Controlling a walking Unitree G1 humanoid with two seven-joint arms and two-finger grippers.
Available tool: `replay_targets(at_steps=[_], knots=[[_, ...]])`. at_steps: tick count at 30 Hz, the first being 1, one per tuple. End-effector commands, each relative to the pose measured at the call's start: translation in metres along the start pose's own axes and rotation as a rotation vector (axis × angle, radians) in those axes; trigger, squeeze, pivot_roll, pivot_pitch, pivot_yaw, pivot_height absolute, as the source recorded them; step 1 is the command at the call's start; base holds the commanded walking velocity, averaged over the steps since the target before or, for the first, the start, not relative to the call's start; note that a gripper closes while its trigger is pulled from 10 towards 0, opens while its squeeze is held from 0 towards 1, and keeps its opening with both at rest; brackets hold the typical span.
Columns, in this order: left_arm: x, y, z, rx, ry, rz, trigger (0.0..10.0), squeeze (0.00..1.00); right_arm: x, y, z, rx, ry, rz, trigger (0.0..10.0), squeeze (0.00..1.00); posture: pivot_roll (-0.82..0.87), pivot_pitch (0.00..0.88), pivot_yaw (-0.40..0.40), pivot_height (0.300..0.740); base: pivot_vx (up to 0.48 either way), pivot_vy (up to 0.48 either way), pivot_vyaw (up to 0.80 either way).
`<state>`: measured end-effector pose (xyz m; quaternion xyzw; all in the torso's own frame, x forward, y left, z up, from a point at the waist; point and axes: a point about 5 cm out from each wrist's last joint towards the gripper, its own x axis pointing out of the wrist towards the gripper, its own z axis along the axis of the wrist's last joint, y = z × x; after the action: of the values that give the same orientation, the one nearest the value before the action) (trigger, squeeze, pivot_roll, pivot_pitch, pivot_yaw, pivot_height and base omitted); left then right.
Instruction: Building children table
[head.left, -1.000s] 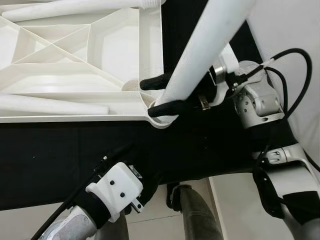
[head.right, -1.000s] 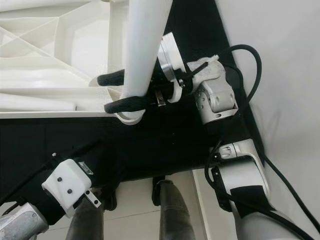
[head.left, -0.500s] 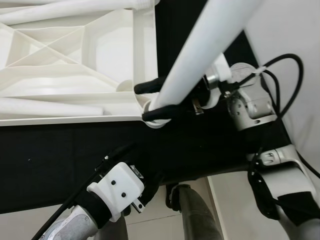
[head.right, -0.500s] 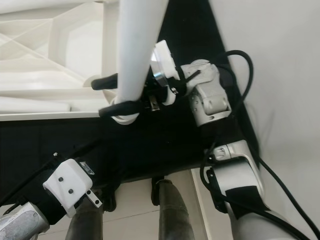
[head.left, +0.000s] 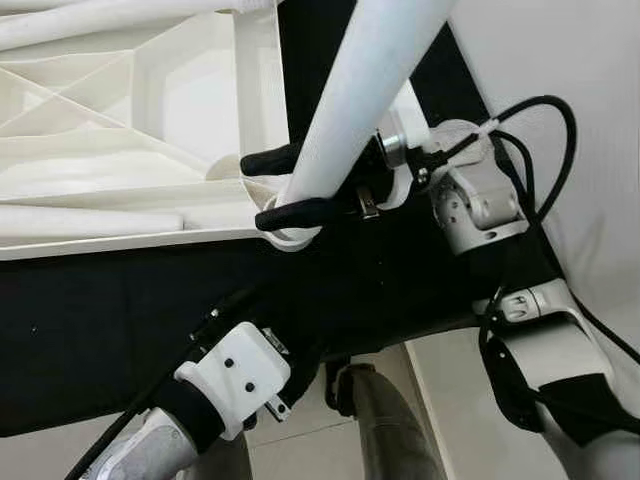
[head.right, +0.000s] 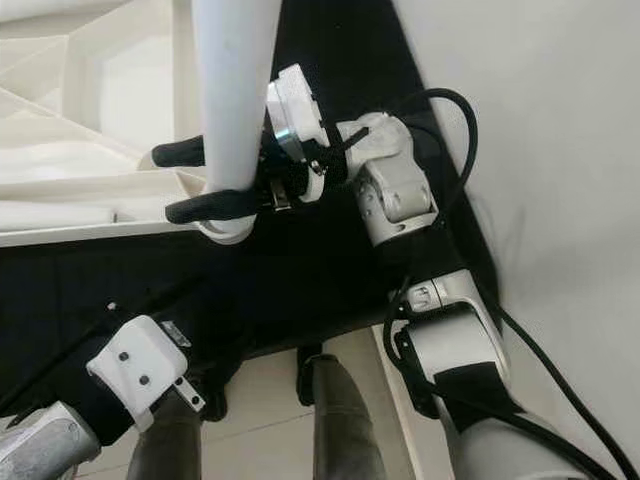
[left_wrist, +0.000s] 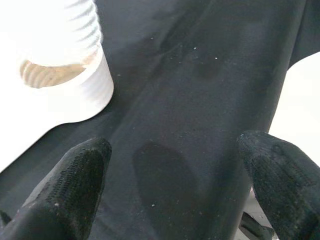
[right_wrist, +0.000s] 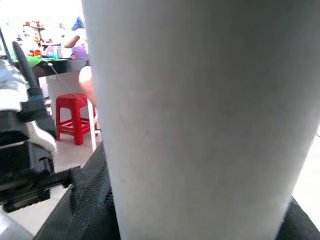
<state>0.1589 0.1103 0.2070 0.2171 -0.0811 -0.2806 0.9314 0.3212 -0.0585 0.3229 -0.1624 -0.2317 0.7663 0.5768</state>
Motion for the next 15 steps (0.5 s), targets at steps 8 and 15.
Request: replay_targets(at_steps=[8,15], knots=[[0.000,-0.005,-0.004,-0.013,0.021,-0.021,10.0,0.00,0.024,0.015,-0.005,0.034,-0.047,0.104,10.0,0.00,0.11,0.548,-0.066,0.740,0.000,0.000,0.00],[0.001,-0.004,-0.004,-0.006,0.022,-0.023,10.0,0.00,0.024,0.020,-0.010,0.057,-0.034,0.148,10.0,0.00,0.13,0.551,-0.060,0.740,0.000,0.000,0.00]])
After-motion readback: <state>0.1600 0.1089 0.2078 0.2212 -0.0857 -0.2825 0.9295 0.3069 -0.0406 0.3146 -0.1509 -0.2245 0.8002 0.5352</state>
